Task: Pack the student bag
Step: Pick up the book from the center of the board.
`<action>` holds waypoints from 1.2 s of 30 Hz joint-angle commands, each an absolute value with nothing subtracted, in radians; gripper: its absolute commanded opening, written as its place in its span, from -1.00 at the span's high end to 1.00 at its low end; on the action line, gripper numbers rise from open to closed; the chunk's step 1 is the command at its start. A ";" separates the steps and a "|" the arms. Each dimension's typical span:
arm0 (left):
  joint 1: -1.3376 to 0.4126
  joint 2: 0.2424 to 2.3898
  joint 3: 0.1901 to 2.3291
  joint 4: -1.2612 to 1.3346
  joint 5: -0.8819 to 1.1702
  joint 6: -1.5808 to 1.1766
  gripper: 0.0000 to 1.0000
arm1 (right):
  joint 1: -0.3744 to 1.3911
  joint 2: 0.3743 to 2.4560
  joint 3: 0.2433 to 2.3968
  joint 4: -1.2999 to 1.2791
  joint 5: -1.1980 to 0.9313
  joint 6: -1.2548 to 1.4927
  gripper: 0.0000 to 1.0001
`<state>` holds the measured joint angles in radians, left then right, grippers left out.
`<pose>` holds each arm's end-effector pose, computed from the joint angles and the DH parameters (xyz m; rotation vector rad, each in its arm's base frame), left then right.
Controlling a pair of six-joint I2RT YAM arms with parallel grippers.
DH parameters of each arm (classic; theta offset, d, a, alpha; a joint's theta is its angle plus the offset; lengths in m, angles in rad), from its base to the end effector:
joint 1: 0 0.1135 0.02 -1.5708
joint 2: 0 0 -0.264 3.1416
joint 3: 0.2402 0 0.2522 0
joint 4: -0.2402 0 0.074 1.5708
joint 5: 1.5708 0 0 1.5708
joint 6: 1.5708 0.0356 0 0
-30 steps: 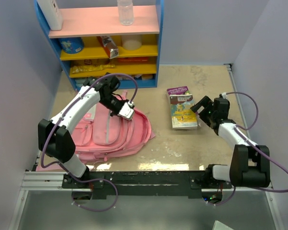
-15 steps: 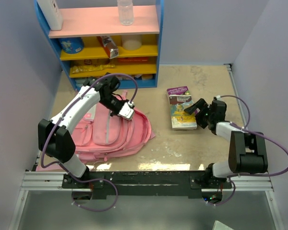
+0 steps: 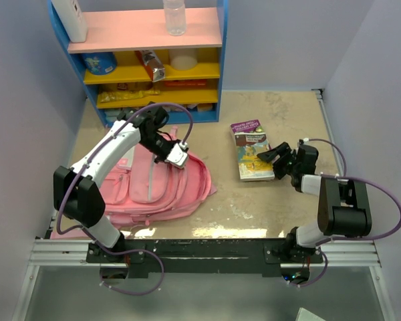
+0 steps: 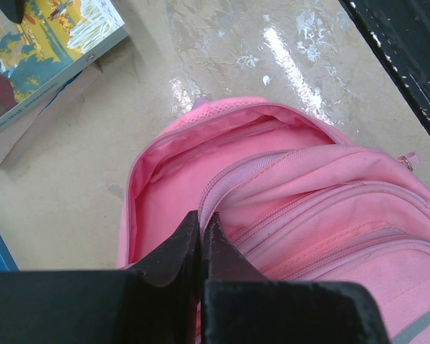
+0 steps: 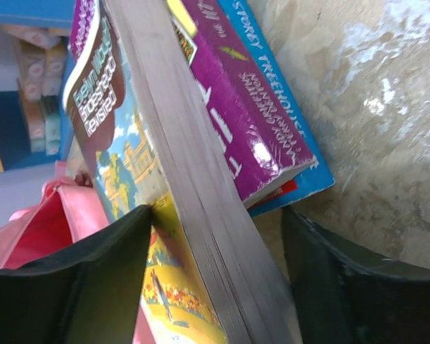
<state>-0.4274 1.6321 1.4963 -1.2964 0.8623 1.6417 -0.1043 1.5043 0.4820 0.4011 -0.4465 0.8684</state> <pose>0.2622 -0.1491 0.3071 2.1184 1.1692 -0.8179 0.2678 -0.0126 0.1374 0.8222 2.1186 0.9081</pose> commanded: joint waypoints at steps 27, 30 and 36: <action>-0.489 1.600 1.537 -1.235 0.939 1.577 1.00 | -0.094 1.241 0.388 0.307 -0.572 0.923 0.97; -0.489 1.598 1.542 -1.235 0.937 1.577 1.00 | -0.094 1.210 0.394 0.353 -0.607 0.952 1.00; -0.489 1.595 1.559 -1.226 0.931 1.572 1.00 | -0.019 1.134 0.423 0.575 -0.709 1.169 1.00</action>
